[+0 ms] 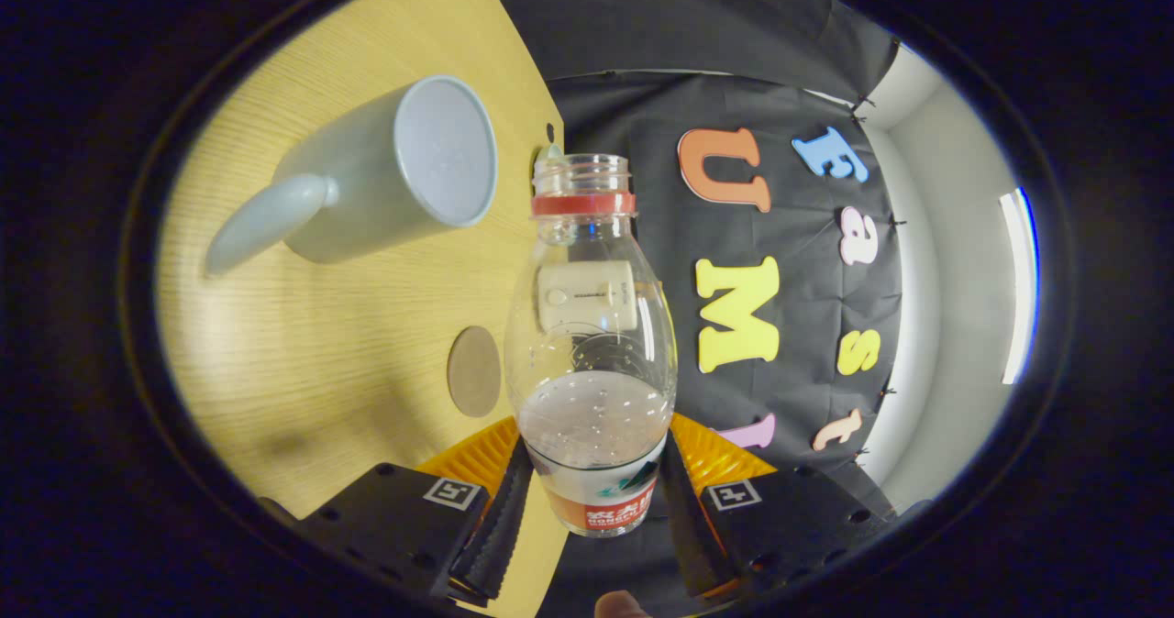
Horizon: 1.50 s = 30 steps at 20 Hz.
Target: Take the bottle from table, then pour the juice into the cup, finally place the bottle on the coaster
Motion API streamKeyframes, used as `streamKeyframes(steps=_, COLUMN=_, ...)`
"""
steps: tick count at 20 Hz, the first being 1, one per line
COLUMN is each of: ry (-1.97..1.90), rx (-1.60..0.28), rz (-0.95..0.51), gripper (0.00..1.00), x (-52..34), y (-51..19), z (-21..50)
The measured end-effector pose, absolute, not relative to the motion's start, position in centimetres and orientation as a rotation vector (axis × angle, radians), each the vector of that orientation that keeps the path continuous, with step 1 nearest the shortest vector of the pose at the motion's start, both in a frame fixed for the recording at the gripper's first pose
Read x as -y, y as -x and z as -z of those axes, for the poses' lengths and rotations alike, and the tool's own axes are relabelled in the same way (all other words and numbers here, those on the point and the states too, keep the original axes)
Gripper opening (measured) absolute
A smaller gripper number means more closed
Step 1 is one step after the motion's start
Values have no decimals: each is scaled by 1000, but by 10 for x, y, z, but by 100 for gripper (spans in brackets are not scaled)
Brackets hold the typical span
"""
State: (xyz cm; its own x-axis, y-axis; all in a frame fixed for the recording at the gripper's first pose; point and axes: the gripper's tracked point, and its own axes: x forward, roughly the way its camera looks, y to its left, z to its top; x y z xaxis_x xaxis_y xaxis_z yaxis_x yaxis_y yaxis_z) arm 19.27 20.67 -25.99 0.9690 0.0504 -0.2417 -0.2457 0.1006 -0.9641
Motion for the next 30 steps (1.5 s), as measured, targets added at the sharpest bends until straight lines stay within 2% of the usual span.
streamKeyframes(steps=30, ry=1719, rx=-107, rz=-227, gripper=75, x=-212, y=-206, z=236)
